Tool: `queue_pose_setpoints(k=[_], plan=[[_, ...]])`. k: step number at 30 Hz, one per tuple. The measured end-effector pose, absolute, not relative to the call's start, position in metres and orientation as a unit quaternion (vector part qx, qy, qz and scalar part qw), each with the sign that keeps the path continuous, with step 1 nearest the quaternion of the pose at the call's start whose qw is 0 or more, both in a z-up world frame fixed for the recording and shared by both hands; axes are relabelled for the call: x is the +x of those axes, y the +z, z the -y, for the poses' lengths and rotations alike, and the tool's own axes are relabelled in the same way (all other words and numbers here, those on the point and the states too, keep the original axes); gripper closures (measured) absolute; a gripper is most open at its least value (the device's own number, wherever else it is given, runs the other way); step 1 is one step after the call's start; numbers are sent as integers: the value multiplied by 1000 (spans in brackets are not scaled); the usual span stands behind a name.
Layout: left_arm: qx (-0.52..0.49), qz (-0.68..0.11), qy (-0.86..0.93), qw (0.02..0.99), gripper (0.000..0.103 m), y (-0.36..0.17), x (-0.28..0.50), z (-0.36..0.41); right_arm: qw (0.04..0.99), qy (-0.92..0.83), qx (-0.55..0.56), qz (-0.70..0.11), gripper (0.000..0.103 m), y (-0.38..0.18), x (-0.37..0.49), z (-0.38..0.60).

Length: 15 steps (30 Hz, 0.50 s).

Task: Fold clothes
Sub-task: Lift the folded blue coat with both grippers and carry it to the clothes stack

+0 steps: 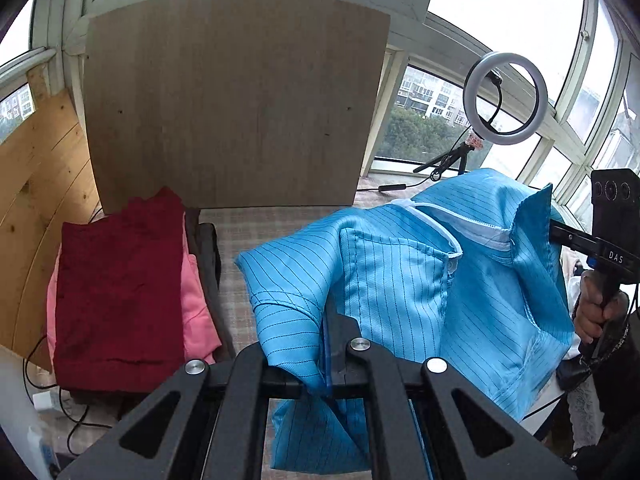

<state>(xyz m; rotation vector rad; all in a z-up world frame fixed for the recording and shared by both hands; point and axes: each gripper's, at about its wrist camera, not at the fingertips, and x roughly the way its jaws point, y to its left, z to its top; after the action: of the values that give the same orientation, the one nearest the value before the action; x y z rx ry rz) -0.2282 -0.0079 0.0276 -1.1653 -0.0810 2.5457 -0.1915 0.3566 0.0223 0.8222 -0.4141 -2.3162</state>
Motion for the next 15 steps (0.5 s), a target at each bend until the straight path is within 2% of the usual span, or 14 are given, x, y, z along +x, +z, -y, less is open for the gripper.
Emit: queue_pose_setpoints(k=[8,12,15], plan=[[-380,7,919,99,98,66,-262,161,353,-877,292,146,98,44,-284,-205],[-370,19,925,84,98,73,-270,208,366,-872,295,137,98,48,-322,-146],[-353,31,932,81,98,78,-257,227,380,-868,306,95,98,61,-351,-110]])
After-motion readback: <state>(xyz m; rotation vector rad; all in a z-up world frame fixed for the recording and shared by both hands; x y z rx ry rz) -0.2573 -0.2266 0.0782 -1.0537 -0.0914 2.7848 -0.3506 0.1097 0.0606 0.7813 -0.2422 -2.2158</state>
